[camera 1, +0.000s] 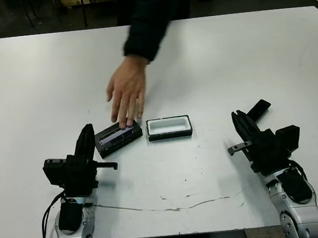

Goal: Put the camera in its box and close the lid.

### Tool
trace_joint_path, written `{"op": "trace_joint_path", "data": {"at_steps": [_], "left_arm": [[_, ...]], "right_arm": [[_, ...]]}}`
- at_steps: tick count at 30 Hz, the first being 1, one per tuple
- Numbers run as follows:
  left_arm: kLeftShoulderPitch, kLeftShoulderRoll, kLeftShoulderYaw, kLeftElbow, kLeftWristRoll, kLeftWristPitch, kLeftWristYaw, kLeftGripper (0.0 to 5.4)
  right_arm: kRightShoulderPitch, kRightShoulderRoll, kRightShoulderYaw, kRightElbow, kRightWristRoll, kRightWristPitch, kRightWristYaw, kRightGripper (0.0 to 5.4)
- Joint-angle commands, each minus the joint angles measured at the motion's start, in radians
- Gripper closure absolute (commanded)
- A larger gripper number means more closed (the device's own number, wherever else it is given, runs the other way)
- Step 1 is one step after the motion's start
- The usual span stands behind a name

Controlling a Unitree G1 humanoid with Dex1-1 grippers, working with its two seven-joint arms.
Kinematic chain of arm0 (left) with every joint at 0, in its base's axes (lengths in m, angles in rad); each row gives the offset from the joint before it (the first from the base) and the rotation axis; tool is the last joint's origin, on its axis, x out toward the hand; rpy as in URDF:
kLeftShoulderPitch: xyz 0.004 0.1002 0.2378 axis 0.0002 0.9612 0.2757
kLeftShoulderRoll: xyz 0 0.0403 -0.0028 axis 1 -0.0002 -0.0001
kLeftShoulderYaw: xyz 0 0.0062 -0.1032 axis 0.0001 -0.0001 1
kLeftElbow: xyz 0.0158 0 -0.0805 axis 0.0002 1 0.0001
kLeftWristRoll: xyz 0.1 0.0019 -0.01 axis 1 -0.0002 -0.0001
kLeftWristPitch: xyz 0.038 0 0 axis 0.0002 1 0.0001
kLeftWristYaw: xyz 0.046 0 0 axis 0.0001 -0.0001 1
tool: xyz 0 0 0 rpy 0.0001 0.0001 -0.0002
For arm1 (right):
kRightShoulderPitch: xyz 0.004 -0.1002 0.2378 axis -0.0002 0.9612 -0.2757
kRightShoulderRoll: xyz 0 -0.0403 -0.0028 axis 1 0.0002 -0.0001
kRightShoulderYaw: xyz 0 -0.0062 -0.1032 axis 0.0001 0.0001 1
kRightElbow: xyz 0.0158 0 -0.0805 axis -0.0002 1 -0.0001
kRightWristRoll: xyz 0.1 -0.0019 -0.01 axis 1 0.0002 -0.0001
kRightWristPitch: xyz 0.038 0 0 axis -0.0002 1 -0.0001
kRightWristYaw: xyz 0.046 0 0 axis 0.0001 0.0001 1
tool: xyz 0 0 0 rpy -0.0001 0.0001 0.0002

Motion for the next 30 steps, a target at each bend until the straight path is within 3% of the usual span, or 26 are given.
{"op": "trace_joint_path", "data": {"at_steps": [1, 5, 12, 15, 19, 22, 23, 27, 30], "left_arm": [[0.008, 0.004, 0.005, 0.012, -0.003, 0.012, -0.002, 5.38], [0.009, 0.007, 0.004, 0.001, 0.025, 0.013, 0.015, 5.38], [0.002, 0.005, 0.007, 0.021, -0.001, -0.003, -0.003, 5.38], [0.007, 0.0, 0.004, 0.011, 0.003, 0.009, 0.007, 5.38], [0.012, 0.001, -0.002, -0.002, 0.011, 0.023, 0.012, 5.38], [0.012, 0.0, -0.005, 0.001, 0.015, 0.018, 0.012, 5.38], [0.011, 0.0, -0.006, 0.004, 0.016, 0.014, 0.011, 5.38], [0.007, 0.001, -0.005, 0.011, 0.003, 0.01, 0.001, 5.38], [0.006, 0.002, -0.003, 0.015, 0.009, 0.0, 0.003, 5.38]], "right_arm": [[0.007, -0.001, -0.002, 0.014, 0.009, 0.006, 0.005, 5.4], [0.002, -0.004, -0.002, 0.027, 0.014, -0.011, 0.018, 5.4], [-0.007, -0.02, -0.007, 0.037, 0.005, -0.018, 0.034, 5.4], [-0.032, -0.054, -0.038, -0.002, 0.031, 0.022, 0.047, 5.4], [-0.104, -0.156, -0.109, -0.049, 0.092, 0.089, 0.104, 5.4], [-0.218, -0.268, -0.18, 0.005, 0.149, 0.106, 0.189, 5.4], [-0.259, -0.305, -0.198, 0.039, 0.151, 0.088, 0.219, 5.4], [-0.388, -0.46, -0.242, 0.111, 0.143, 0.159, 0.285, 5.4], [-0.49, -0.567, -0.227, 0.233, 0.102, 0.109, 0.378, 5.4]]}}
